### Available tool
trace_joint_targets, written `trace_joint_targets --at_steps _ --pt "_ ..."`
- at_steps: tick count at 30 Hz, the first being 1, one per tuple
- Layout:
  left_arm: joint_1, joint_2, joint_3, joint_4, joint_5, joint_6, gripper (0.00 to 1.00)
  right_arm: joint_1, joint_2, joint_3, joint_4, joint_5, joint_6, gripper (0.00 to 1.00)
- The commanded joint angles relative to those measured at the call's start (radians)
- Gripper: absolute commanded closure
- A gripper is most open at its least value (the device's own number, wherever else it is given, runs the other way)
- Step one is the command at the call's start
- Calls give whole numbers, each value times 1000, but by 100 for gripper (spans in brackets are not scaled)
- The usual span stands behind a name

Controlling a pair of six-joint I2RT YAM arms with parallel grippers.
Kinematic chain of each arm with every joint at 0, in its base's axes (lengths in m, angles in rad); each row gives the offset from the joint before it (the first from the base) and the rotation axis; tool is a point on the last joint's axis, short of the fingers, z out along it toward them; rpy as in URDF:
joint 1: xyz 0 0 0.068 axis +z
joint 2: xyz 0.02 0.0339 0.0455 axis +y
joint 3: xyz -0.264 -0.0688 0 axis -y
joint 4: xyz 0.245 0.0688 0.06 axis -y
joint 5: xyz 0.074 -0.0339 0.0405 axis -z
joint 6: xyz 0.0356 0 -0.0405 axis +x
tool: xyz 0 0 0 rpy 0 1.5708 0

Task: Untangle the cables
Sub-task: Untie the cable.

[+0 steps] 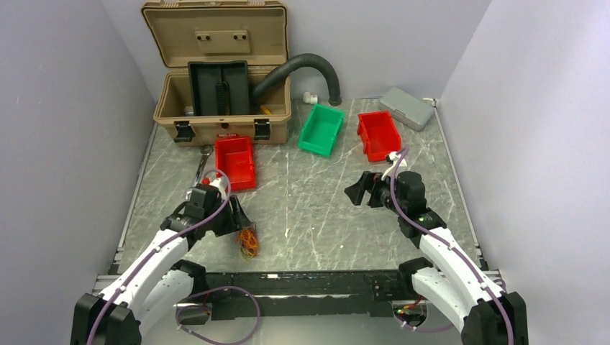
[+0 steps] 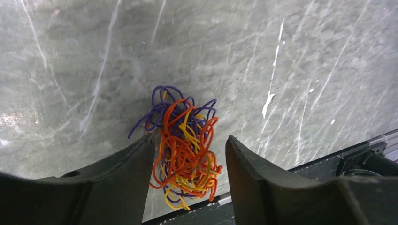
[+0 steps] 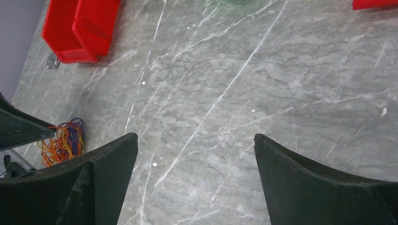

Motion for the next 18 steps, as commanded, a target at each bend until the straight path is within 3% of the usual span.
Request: trace_joint_targets --at_steps 1,5,6,18 --pt "-9 38 -30 66 39 -17 50 3 4 25 39 -15 -2 4" --pt "-13 99 -58 199 150 -7 94 3 -8 24 24 -28 -3 5" --pt "-16 111 -58 239 186 -9 100 3 -9 25 19 -40 -6 5" --pt "-74 243 34 646 393 -99 100 24 58 20 101 -224 14 6"
